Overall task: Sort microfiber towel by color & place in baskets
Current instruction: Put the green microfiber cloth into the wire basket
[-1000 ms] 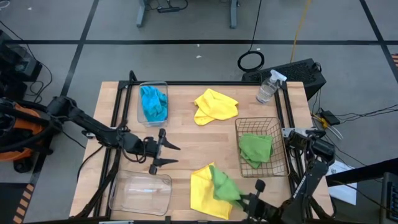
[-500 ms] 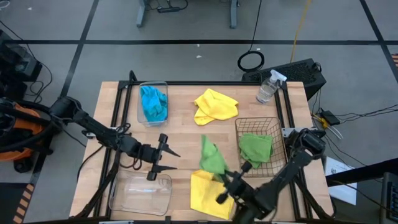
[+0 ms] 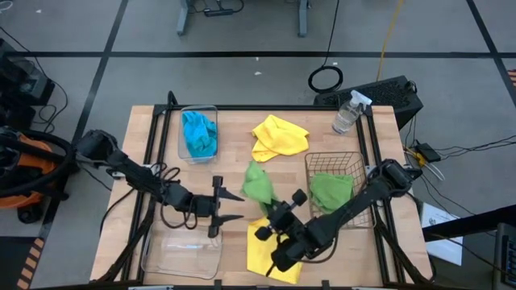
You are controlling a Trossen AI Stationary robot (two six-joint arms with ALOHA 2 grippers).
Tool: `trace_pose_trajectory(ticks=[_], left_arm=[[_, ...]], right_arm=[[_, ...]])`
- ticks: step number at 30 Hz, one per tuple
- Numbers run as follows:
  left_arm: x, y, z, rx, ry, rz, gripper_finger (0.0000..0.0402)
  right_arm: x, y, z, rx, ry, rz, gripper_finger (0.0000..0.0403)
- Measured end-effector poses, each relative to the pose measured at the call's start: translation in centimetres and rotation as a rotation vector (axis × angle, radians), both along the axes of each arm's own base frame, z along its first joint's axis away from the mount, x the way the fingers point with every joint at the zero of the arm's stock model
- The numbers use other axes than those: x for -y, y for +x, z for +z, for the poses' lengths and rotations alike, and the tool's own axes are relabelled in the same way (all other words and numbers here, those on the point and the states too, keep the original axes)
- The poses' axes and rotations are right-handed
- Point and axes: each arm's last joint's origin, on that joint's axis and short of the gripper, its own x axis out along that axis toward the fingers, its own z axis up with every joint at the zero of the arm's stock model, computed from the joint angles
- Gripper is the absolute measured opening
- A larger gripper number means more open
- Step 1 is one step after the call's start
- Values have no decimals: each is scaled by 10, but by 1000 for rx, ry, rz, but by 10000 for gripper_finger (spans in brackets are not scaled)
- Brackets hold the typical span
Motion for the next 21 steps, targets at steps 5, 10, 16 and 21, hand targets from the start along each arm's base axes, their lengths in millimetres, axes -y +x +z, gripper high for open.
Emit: trace_pose_trajectory(ticks=[5,10,16,21], left_arm=[[7,7,0,32,110,46,230],[18,6,13,103,206,67,232],[17,7,15,93,271,163,263],[15,10,10,50,319,130,297]], right_arm=[[4,7,8,-89,-21,72,11],[13,4,28,-129,49,157,11],[15,3,42,-148,71,244,11],[14,4,43,-151,63,252,11]])
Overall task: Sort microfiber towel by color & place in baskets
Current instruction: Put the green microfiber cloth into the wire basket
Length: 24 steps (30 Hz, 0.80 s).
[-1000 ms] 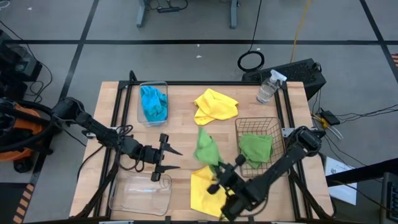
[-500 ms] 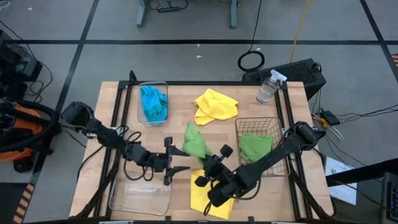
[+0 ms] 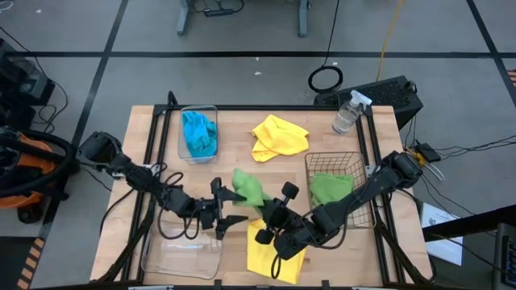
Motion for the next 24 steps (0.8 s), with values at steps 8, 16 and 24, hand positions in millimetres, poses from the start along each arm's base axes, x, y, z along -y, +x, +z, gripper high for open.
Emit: trace_pose_trajectory(ticks=[8,16,24], left_arm=[[-4,9,-15,-55,29,22,311],[-13,22,-34,-82,42,56,310],[-14,25,-33,-27,-32,31,310]], right_arm=[[2,5,-2,-56,68,102,11],[7,7,-2,-67,49,100,11],[18,15,1,-24,55,55,11]])
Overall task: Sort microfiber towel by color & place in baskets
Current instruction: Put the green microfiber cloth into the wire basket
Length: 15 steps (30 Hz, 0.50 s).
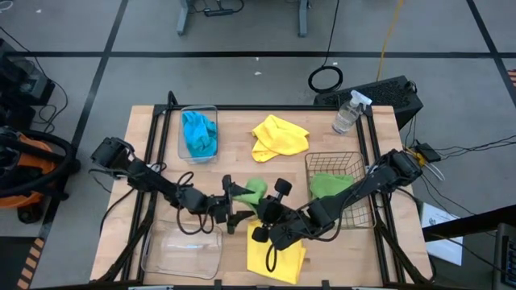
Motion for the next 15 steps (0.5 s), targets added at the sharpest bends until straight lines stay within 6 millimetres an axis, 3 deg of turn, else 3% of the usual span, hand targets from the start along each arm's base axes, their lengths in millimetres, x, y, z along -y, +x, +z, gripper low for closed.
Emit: trace_pose_trajectory(ticks=[15], left_arm=[[-15,8,7,43,-272,8,310]], right_arm=[[15,11,9,80,-67,-79,11]])
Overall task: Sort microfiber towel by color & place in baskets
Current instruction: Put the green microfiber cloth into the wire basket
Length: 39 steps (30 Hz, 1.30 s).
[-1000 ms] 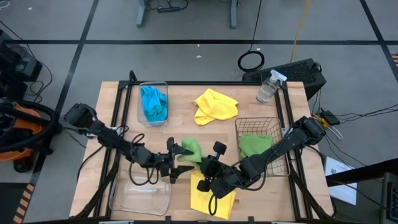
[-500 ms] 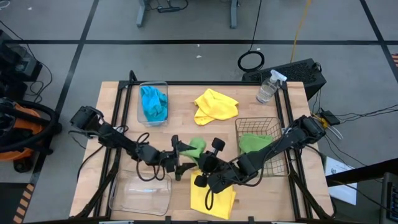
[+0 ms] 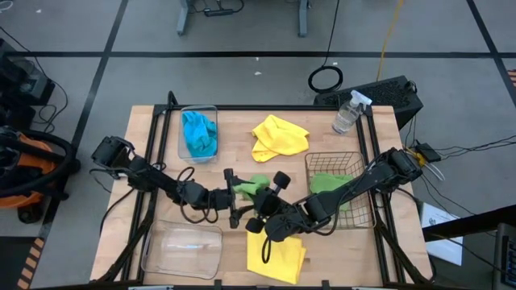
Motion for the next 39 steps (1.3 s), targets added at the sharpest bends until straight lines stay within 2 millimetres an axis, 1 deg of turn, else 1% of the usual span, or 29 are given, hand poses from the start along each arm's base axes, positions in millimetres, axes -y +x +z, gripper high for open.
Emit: trace_pose_trajectory(ticks=[5,7,8,9,11,14,15,16,22,27,31,34,39], left_arm=[[1,1,-6,-59,32,-6,308],[2,1,-9,-86,79,-20,292],[3,1,-9,-92,90,-24,276],[4,0,-10,-95,98,-26,254],[5,0,-10,-96,122,-27,194],[7,-1,-10,-98,144,-30,77],[7,-1,-10,-98,145,-30,44],[7,-1,-10,-97,142,-31,31],[11,-6,-3,-87,139,-49,37],[15,-14,7,-104,145,-72,33],[18,-25,20,-116,124,-86,33],[20,-32,30,-102,100,-108,33],[24,-40,37,-97,91,-125,33]], right_arm=[[-1,2,2,8,-13,19,11],[-1,2,2,7,-13,20,11],[-1,2,2,7,-10,21,12],[-1,2,2,11,-3,20,14],[-2,1,2,20,17,23,23],[-4,1,2,18,39,53,48],[-6,1,2,16,43,62,59],[-8,0,2,15,44,69,70],[-18,-6,1,-29,4,116,143],[-28,-24,4,-120,-50,156,191],[-37,-39,3,-161,-28,160,217],[-44,-49,-4,-206,-12,163,231],[-48,-60,-13,-219,19,105,250]])
